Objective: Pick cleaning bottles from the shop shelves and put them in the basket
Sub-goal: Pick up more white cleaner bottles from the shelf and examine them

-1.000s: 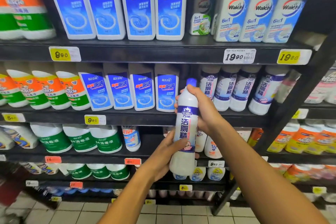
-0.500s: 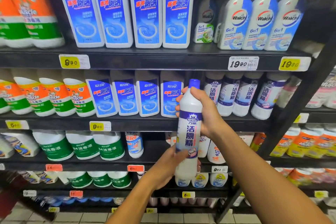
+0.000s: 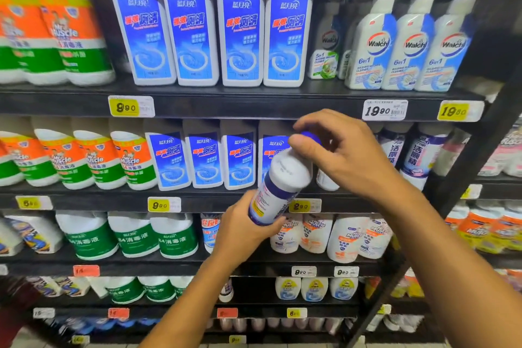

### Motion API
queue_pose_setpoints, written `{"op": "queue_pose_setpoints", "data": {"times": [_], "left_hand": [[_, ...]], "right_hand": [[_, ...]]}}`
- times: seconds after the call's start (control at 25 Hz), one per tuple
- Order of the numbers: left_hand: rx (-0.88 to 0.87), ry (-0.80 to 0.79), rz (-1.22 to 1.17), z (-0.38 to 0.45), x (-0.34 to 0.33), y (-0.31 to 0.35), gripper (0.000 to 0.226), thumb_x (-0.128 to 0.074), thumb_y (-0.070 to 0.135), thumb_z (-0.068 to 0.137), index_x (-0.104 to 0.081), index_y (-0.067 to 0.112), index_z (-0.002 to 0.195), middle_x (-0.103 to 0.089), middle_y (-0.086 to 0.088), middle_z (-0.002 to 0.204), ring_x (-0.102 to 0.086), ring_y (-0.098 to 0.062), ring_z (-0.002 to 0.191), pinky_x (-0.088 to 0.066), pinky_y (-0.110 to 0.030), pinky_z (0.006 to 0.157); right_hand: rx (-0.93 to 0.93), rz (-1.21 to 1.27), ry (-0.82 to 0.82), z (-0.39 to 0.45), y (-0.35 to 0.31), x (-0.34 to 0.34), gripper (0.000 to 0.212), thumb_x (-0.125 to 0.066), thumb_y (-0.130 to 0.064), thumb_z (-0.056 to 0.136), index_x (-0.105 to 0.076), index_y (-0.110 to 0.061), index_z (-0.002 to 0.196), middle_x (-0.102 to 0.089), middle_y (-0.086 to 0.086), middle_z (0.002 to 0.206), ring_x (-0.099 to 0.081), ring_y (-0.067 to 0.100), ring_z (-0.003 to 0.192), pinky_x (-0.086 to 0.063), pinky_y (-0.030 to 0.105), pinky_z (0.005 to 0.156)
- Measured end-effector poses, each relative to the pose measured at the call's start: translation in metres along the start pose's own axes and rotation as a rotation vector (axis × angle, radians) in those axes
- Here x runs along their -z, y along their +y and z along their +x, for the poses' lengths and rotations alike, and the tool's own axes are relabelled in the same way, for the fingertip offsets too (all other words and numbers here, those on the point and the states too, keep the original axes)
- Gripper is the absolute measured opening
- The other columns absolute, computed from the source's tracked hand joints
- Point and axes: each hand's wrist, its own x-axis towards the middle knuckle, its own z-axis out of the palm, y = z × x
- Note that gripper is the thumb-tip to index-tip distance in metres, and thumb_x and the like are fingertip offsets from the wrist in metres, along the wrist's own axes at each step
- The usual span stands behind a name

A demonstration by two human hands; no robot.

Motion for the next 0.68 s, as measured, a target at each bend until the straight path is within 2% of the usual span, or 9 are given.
{"op": "queue_pose_setpoints", "data": {"times": [0.04,0.12,0.28,0.4,0.52,0.64,0.68], "left_hand": [[-0.031,0.053,0.077,0.001,0.003,0.001,0.046,-0.078,0.061,0.063,-0.056,0.046,0.1,-0.068,0.027,0.09,-0.066,0.004,0.083,-0.046,-0.004,0.065],[-0.047,0.076,0.122,0.002,0.009,0.003,0.049,-0.077,0.064,0.062,-0.056,0.045,0.103,-0.069,0.025,0.089,-0.065,0.006,0.084,-0.047,-0.004,0.065],[0.004,-0.086,0.058,0.004,0.015,0.002,0.056,-0.079,0.062,0.062,-0.059,0.037,0.108,-0.071,0.019,0.095,-0.067,0.001,0.087,-0.059,-0.021,0.073],[-0.017,-0.035,0.069,0.005,0.018,0.004,0.055,-0.078,0.061,0.062,-0.061,0.036,0.109,-0.071,0.019,0.094,-0.067,0.001,0.086,-0.058,-0.019,0.073],[0.025,-0.146,0.033,0.009,0.021,0.003,0.058,-0.079,0.061,0.061,-0.061,0.035,0.11,-0.072,0.017,0.097,-0.068,-0.001,0.089,-0.06,-0.026,0.078],[0.017,-0.056,0.115,0.008,0.023,0.006,0.055,-0.074,0.066,0.061,-0.059,0.039,0.107,-0.071,0.021,0.092,-0.065,0.006,0.086,-0.054,-0.011,0.07],[0.02,-0.065,0.11,0.009,0.024,0.007,0.056,-0.074,0.067,0.06,-0.059,0.039,0.107,-0.071,0.021,0.093,-0.065,0.006,0.086,-0.054,-0.01,0.07]], "right_hand": [[0.01,-0.165,-0.009,0.004,-0.003,0.004,0.042,-0.052,-0.06,0.088,-0.07,-0.022,0.095,-0.066,-0.007,0.089,-0.059,0.015,0.079,-0.047,0.032,0.07],[0.031,-0.324,-0.028,0.01,-0.01,0.008,0.044,-0.049,-0.056,0.093,-0.069,-0.017,0.088,-0.066,-0.004,0.083,-0.059,0.024,0.077,-0.047,0.039,0.067],[0.143,-0.3,-0.045,0.014,-0.011,0.008,0.03,-0.059,-0.03,0.097,-0.069,-0.005,0.083,-0.063,0.006,0.072,-0.057,0.032,0.068,-0.045,0.039,0.061],[0.099,-0.372,0.0,0.018,-0.013,0.004,0.03,-0.059,-0.027,0.096,-0.066,-0.006,0.077,-0.051,0.001,0.063,-0.051,0.033,0.061,-0.037,0.035,0.056],[0.096,-0.335,0.008,0.023,-0.013,0.001,0.031,-0.058,-0.026,0.096,-0.065,-0.005,0.074,-0.052,0.007,0.057,-0.047,0.032,0.056,-0.038,0.036,0.055],[0.073,-0.386,0.038,0.026,-0.01,-0.001,0.037,-0.052,-0.033,0.095,-0.06,-0.006,0.07,-0.047,0.003,0.055,-0.045,0.031,0.055,-0.036,0.035,0.054],[0.061,-0.36,0.042,0.026,-0.009,-0.003,0.039,-0.05,-0.038,0.095,-0.061,-0.009,0.072,-0.049,0.001,0.056,-0.047,0.03,0.057,-0.037,0.034,0.055]]}}
